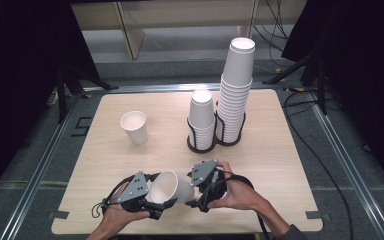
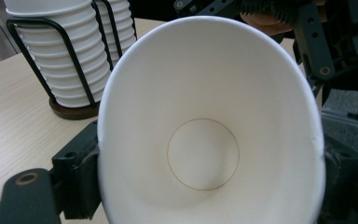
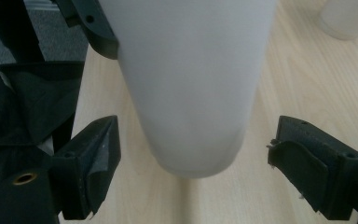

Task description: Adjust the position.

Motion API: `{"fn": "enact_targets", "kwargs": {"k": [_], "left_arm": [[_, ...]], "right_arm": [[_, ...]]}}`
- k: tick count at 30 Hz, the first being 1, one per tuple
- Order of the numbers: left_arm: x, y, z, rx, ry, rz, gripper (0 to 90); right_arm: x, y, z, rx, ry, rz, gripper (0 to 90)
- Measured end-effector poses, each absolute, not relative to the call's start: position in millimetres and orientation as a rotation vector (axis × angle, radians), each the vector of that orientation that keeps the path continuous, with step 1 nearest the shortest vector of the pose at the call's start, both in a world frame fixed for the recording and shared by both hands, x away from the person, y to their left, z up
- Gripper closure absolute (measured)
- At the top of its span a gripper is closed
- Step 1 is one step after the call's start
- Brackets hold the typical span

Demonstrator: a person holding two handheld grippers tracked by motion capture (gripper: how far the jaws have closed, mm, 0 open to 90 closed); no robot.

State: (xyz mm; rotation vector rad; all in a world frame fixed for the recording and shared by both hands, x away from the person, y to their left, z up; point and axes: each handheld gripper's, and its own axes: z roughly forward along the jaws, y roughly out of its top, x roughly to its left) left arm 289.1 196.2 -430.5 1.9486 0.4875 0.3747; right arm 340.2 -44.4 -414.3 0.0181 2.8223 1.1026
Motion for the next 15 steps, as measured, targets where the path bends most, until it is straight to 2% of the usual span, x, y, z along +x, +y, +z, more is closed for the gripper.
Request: {"fn": "enact_targets", "kwargs": {"k": [11,15], "left_arm": [[286.8,191.5,-429.4,1.986,0.482,0.361,15.2],[285.7,190.6,-429.8,1.972,0.482,0.344,14.5]], "right_arm": [[331.2,-24.7,-424.5,-0.027,2.811,1.091,16.0],[332.2,-21.9,-429.1,-0.036,2.816,1.106,22.0]]}}
